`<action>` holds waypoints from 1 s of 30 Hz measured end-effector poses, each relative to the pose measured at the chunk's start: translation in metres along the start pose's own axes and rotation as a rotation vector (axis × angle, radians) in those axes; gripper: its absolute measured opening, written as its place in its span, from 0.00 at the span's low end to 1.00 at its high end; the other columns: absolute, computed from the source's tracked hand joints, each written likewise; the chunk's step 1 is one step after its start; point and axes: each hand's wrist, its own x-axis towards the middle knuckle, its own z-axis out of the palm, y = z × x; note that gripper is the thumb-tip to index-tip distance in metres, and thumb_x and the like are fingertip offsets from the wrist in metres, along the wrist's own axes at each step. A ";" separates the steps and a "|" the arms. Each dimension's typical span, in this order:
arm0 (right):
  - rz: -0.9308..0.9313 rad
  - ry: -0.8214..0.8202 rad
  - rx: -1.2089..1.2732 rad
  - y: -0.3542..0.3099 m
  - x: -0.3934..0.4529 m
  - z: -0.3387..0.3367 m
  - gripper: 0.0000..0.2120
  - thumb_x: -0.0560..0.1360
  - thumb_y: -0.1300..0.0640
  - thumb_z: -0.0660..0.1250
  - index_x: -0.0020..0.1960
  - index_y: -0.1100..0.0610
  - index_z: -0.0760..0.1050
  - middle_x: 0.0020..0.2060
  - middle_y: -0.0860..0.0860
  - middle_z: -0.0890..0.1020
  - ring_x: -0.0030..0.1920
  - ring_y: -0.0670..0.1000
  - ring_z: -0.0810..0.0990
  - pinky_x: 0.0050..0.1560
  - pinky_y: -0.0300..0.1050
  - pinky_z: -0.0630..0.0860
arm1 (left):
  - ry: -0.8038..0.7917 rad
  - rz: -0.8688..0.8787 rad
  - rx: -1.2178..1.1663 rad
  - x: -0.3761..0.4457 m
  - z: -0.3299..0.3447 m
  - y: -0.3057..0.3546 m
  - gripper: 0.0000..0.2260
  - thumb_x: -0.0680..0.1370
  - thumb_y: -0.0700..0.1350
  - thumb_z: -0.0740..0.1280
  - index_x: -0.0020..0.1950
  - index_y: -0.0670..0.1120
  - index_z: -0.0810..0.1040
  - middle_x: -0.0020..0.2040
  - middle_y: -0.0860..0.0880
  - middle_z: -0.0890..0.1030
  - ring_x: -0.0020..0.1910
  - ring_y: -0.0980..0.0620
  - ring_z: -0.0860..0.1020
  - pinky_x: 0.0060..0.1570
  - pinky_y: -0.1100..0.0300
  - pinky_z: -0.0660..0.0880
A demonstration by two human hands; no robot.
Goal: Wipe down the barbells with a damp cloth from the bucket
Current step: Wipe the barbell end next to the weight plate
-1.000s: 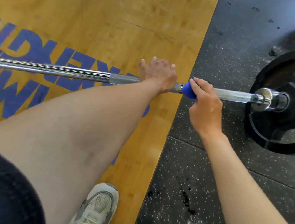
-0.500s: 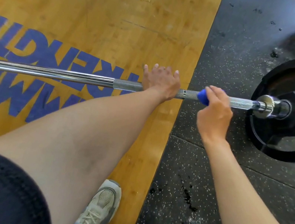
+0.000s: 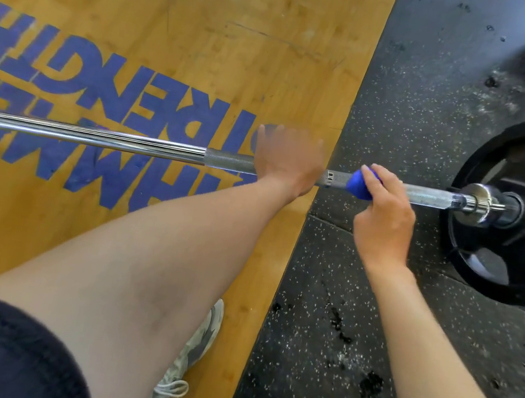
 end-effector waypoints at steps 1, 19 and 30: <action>0.027 0.018 0.019 -0.009 -0.009 0.004 0.30 0.71 0.79 0.62 0.70 0.62 0.76 0.68 0.55 0.77 0.71 0.58 0.73 0.72 0.56 0.70 | 0.014 0.002 0.000 -0.006 0.002 0.000 0.26 0.85 0.59 0.46 0.70 0.48 0.74 0.72 0.47 0.76 0.77 0.45 0.65 0.78 0.41 0.49; 0.067 0.077 -0.003 0.021 -0.107 -0.020 0.29 0.71 0.79 0.62 0.70 0.63 0.75 0.68 0.56 0.77 0.71 0.59 0.72 0.73 0.56 0.68 | 0.498 0.120 -0.056 -0.115 0.058 -0.011 0.22 0.79 0.50 0.54 0.65 0.47 0.82 0.62 0.49 0.84 0.64 0.45 0.80 0.73 0.41 0.64; -0.169 -0.027 0.065 0.007 -0.168 -0.027 0.29 0.70 0.79 0.65 0.69 0.63 0.76 0.67 0.55 0.78 0.68 0.59 0.74 0.74 0.59 0.68 | 0.541 0.155 -0.024 -0.179 0.081 -0.017 0.20 0.77 0.49 0.59 0.63 0.50 0.84 0.61 0.51 0.84 0.62 0.48 0.81 0.74 0.41 0.64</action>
